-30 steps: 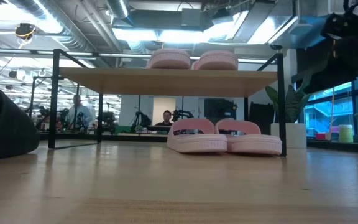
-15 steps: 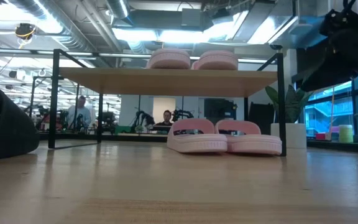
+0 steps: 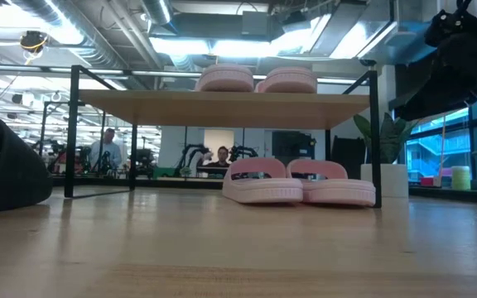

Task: Pick and place slides into the shelf
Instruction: Move the black slipper under the shelf

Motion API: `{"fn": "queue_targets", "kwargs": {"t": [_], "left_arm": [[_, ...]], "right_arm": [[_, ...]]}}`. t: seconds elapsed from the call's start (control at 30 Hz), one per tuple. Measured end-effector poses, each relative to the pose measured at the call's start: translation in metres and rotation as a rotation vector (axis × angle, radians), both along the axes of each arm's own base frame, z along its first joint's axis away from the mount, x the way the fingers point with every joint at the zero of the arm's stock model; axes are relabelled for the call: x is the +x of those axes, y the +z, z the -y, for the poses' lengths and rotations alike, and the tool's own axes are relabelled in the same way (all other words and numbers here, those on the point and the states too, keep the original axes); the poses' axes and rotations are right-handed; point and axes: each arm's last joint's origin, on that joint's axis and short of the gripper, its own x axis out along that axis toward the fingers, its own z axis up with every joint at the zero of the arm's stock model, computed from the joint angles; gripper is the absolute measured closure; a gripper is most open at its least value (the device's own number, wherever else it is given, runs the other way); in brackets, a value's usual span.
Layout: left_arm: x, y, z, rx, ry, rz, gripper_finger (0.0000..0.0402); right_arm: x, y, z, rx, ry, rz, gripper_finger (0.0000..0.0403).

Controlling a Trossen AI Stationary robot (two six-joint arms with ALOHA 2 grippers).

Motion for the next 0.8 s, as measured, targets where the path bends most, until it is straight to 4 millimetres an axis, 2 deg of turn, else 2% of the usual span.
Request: {"fn": "queue_targets", "kwargs": {"t": [0.23, 0.4, 0.6, 0.8], "left_arm": [[0.003, -0.015, 0.008, -0.044, 0.03, -0.119, 0.017], [0.004, -0.033, 0.013, 0.008, 0.271, -0.349, 0.017], [0.014, -0.045, 0.03, 0.05, 0.461, -0.466, 0.017], [0.015, -0.068, 0.034, 0.074, 0.616, -0.541, 0.017]], "right_arm": [[0.0, 0.0, 0.0, -0.002, 0.002, -0.003, 0.0192], [0.0, 0.0, 0.0, -0.016, 0.013, -0.015, 0.0192], [0.0, 0.0, 0.0, -0.021, 0.017, -0.02, 0.0192], [0.0, 0.0, 0.0, -0.054, 0.021, -0.022, 0.0192]]}}
